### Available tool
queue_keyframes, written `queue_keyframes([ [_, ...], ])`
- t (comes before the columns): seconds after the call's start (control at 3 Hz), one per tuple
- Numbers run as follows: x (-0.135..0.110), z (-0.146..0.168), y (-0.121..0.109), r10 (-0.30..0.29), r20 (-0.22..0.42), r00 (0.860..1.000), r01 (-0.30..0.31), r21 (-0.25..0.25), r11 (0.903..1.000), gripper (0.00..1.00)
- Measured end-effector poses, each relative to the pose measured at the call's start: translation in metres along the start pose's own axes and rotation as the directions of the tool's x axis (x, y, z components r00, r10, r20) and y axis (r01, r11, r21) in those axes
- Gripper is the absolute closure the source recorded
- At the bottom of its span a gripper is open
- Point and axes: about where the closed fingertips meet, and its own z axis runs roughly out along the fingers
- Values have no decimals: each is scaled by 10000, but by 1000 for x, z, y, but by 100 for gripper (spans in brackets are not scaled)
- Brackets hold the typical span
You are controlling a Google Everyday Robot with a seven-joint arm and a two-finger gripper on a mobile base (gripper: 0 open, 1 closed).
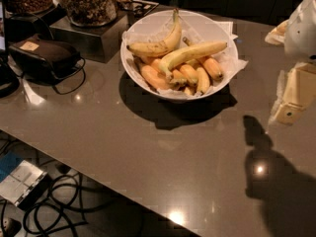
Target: Pick banana from white bowl
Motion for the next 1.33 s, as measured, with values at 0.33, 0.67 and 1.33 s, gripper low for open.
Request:
queue_keyframes([
  [0.33, -4, 0, -1, -45, 12, 10000, 45, -15, 10000, 0],
  [0.67, -18, 2, -6, -193, 57, 9998, 193, -69, 9998, 0],
  [1.33, -63, 15, -26, -1398, -150, 9901, 1392, -373, 9896, 0],
])
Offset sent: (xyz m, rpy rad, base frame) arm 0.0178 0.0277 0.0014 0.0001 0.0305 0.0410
